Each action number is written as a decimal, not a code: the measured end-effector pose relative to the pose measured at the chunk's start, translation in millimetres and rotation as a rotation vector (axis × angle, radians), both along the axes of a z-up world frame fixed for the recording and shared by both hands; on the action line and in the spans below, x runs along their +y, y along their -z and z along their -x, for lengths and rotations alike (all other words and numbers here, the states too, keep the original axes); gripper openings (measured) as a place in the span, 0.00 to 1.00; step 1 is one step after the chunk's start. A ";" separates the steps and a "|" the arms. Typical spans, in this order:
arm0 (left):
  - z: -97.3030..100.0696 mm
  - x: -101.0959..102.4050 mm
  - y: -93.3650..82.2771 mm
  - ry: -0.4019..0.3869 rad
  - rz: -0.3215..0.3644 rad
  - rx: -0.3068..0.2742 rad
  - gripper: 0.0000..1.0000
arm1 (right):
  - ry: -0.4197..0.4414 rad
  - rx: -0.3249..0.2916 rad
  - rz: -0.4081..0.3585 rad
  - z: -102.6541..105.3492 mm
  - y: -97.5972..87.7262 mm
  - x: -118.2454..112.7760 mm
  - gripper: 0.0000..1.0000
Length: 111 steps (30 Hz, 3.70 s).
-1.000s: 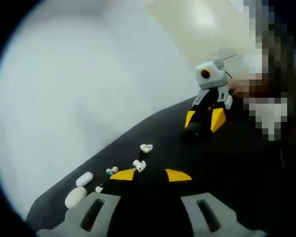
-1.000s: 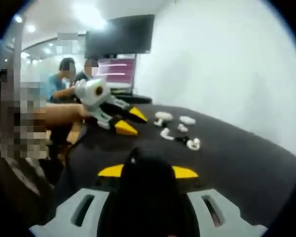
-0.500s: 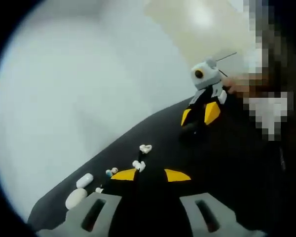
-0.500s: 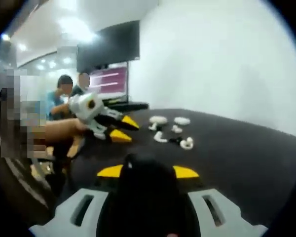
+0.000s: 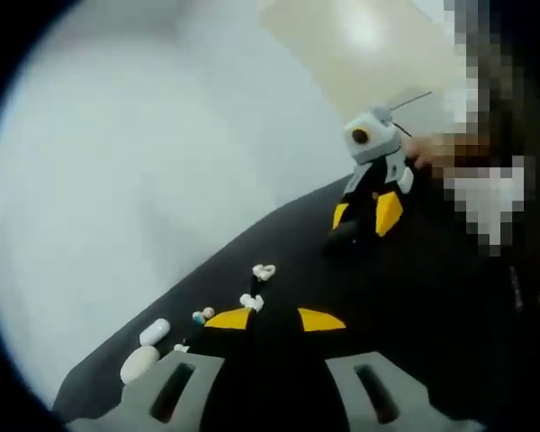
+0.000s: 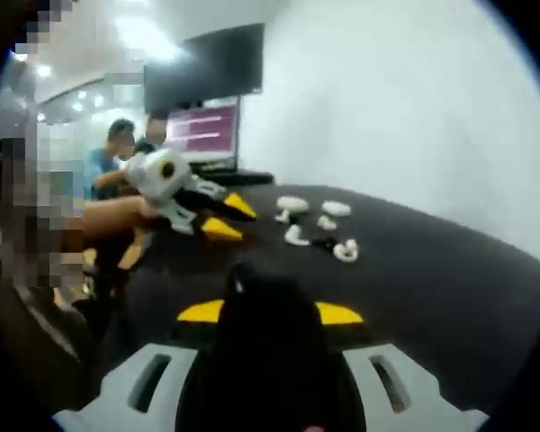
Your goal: Pick up three earphones and place each one into its charging case using tactile feedback, ensure that each earphone is properly inserted and securely positioned inside the case.
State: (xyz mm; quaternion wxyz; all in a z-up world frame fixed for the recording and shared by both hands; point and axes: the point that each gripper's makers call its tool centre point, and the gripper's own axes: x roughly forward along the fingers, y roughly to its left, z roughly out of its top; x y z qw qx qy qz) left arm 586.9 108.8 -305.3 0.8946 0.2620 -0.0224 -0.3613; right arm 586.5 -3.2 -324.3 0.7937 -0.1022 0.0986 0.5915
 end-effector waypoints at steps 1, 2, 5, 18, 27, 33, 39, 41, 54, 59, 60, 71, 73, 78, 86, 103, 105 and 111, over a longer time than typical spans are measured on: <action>0.0 0.0 -0.1 0.001 0.000 0.000 0.15 | 0.006 0.015 -0.006 -1.9 -0.9 -1.5 0.39; 0.1 -0.1 -0.2 0.001 0.000 0.000 0.15 | 0.013 0.023 -0.012 -3.5 -1.1 -2.5 0.39; 0.5 -0.2 -0.3 0.003 -0.001 -0.001 0.15 | 0.029 0.033 -0.022 -5.9 -2.4 -4.0 0.39; 1.5 -0.6 -1.0 0.004 0.004 0.004 0.15 | 0.232 0.219 -0.205 -41.3 -18.2 -25.5 0.39; 0.5 1.6 -2.5 -0.008 0.027 0.019 0.19 | 0.217 0.387 -0.054 -30.1 -10.7 1.5 0.34; 0.0 2.1 -1.9 -0.026 0.047 0.044 0.21 | 0.209 0.299 0.053 -12.9 -10.1 33.7 0.48; -1.7 2.7 -1.1 -0.025 0.043 0.037 0.20 | 0.222 0.093 0.232 -13.1 -0.2 38.1 0.38; -2.4 2.7 0.3 -0.020 0.044 0.045 0.19 | 0.225 0.095 0.238 -20.8 -1.9 35.3 0.39; -6.6 6.5 1.9 -0.018 0.045 0.048 0.19 | 0.017 -0.046 0.256 -7.5 -9.2 33.0 0.37; -7.2 7.2 2.1 -0.016 0.046 0.050 0.19 | -0.276 0.024 0.282 44.6 2.9 33.1 0.37; -7.3 7.3 2.1 -0.016 0.047 0.050 0.19 | -0.302 0.028 0.233 45.4 -2.6 33.7 0.37; -7.7 8.0 2.2 -0.014 0.050 0.054 0.19 | -0.131 0.464 -0.147 15.9 -34.5 8.8 0.36; -6.1 5.9 1.6 -0.014 0.051 0.056 0.20 | -0.113 0.569 -0.204 7.0 -37.0 3.2 0.30; -1.1 0.1 -0.2 -0.015 0.050 0.054 0.20 | -0.113 0.589 -0.190 2.9 -25.7 6.0 0.32; 0.3 0.0 -1.5 -0.014 0.055 0.059 0.20 | -0.143 0.464 -0.017 19.2 -8.1 21.1 0.31; -1.3 5.6 -1.6 -0.015 0.055 0.057 0.20 | -0.211 -0.018 0.053 34.8 -8.8 24.5 0.35; -1.0 5.2 -2.5 -0.018 0.053 0.051 0.21 | -0.232 -0.134 0.042 35.7 -10.5 26.1 0.35; 1.2 2.8 -6.8 -0.005 0.146 0.140 0.31 | -0.206 -0.165 0.021 37.2 -7.7 28.3 0.36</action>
